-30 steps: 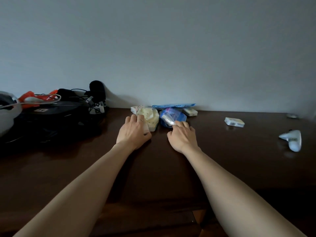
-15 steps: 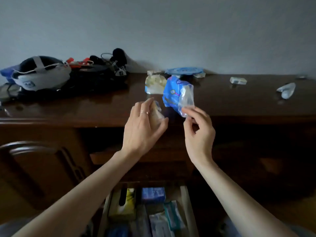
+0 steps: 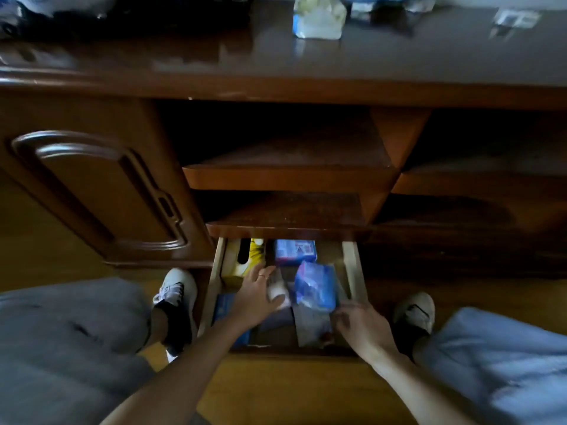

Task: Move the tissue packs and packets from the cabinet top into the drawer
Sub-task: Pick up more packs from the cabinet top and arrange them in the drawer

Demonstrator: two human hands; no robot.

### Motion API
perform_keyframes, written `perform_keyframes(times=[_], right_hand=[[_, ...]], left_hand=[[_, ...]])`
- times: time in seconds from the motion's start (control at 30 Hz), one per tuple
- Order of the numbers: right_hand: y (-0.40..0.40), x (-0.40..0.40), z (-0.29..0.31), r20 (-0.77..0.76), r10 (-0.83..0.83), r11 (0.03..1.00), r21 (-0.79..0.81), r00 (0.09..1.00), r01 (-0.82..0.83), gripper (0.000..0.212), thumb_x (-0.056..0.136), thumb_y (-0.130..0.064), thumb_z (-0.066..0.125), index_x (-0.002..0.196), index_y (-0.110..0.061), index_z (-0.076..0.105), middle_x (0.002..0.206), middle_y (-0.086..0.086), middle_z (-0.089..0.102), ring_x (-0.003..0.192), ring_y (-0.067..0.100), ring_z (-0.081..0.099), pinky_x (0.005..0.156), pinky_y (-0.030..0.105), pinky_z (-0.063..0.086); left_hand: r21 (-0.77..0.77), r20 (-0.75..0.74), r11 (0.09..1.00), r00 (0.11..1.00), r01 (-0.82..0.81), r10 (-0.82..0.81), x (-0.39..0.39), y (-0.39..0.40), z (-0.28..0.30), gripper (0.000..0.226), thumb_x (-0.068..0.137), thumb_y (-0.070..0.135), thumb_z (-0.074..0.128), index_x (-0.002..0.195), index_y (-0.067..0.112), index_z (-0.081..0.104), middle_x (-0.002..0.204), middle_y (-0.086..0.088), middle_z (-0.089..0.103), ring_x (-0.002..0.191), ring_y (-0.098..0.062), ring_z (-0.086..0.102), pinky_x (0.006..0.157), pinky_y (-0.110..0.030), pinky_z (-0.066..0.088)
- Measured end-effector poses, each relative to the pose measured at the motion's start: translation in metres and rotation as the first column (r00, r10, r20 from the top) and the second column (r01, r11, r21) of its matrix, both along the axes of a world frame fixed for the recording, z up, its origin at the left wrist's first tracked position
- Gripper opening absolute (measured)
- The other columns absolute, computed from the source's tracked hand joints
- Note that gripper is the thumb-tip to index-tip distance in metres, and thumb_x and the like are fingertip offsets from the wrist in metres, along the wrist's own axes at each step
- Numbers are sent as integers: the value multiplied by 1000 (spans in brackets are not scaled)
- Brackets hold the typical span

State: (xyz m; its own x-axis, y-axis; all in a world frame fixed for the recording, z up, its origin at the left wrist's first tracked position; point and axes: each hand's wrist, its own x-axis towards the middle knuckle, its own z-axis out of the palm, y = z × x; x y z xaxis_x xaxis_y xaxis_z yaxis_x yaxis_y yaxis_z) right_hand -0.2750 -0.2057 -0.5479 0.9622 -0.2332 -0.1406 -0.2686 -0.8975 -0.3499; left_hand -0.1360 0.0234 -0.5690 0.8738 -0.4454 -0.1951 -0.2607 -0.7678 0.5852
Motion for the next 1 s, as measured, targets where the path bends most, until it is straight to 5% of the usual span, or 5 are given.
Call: perform_keyframes(times=[0.13,0.43,0.6,0.83,1.0], right_hand=[[0,21,-19,-130,23,998,58,991,-16,25,96,-36,48,106,-37,71,110,-16,66,102,11,64,67,27,38],[35,47,-69,-206,131,974,210,970,-87,17,97,-35,53,102,-30,69,99,-15,66,92,6,63,61,18,41],[52,79,-70,-134,152,962,247,979,-116,21,96,-32,59,116,-31,67,113,-13,65,104,8,62,71,21,45],[65,154,-84,-197,265,962,128,944,-243,60,91,-31,65,147,-25,42,152,2,39,137,25,38,107,43,41],[52,209,-95,-261,31,999,25,965,-25,72,92,-43,62,152,-15,33,157,13,36,142,32,35,106,46,40]], left_hand=[[127,108,981,985,-145,131,8,37,-27,51,91,41,69,136,19,59,143,-5,53,135,-26,45,109,-39,43],[104,61,948,953,-301,296,14,76,-32,38,96,30,63,133,20,61,134,-1,55,127,-24,48,92,-39,51],[256,160,956,982,-140,101,13,87,-40,46,94,28,65,139,22,60,143,-2,56,135,-27,45,107,-43,42],[649,104,748,959,135,-264,2,98,-70,65,98,54,46,157,30,35,165,-2,31,156,-38,-2,119,-64,1],[536,242,844,959,-6,-146,13,80,-58,40,93,43,54,126,25,69,134,-2,63,145,-35,34,119,-67,9]])
